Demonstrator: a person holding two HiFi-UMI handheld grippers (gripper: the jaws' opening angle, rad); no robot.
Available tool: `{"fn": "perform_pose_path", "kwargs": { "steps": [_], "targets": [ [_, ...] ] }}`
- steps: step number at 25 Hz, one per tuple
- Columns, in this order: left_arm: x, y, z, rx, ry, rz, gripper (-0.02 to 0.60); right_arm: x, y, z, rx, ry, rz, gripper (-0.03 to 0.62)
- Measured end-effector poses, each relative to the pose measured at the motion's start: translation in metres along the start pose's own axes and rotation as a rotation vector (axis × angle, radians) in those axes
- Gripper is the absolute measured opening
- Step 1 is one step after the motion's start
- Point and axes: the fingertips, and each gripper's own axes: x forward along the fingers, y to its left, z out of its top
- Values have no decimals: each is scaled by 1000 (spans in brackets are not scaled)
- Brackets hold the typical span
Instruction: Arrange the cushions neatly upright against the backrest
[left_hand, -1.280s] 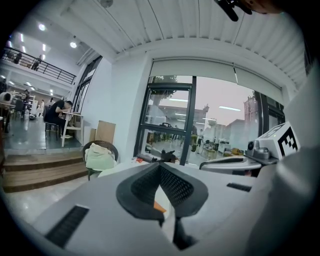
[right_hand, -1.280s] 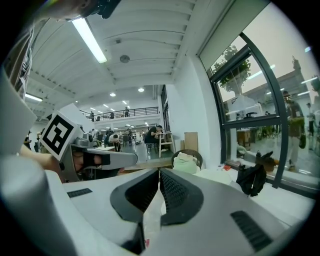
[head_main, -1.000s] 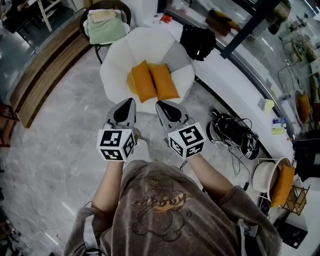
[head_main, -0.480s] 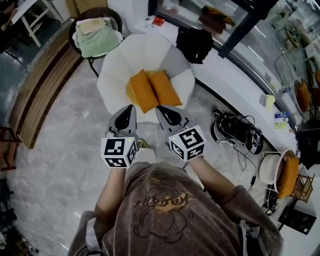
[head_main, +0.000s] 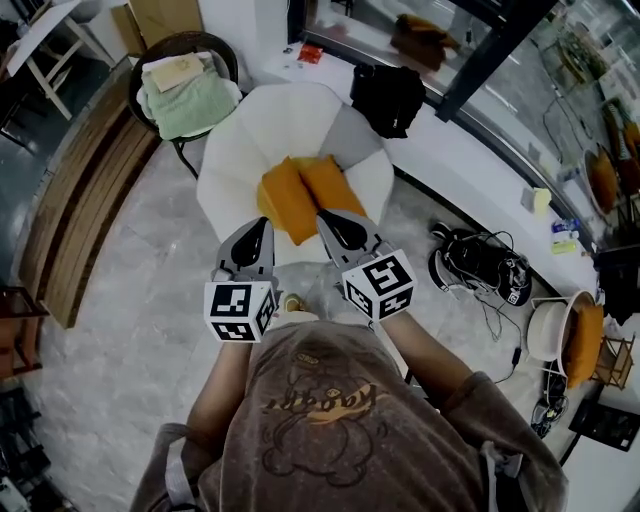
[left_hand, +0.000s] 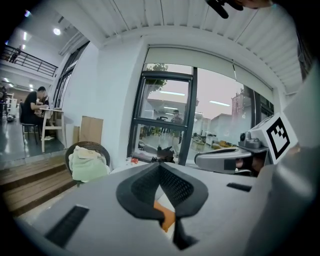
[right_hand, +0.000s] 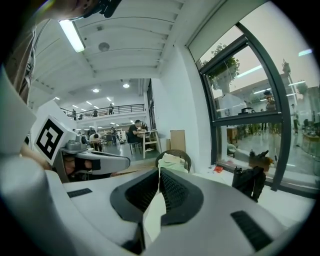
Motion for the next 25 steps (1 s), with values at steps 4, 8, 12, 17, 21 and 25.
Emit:
{"fn": "perform_pose_path", "kwargs": {
  "steps": [4,8,12,17,21,25],
  "targets": [
    [14,13,8,-6,1,-10,5,14,-6,7,-7,7,6,25],
    [32,18,14,-14,-1,-16,5,24,-16,10,-4,8,8,25],
    [50,22,21,-23,-4,-9,5,30,-33,16,-1,4,11,25],
    [76,21,31,-32,-13,24,5,39,-61,17,-4,12,35,25],
    [98,20,35,-45,-20,60,5,50,-82,19,-12,16,69,25],
    [116,20,37,-65,-29,106,5,60,-102,21,-25,18,112,25]
  ]
}}
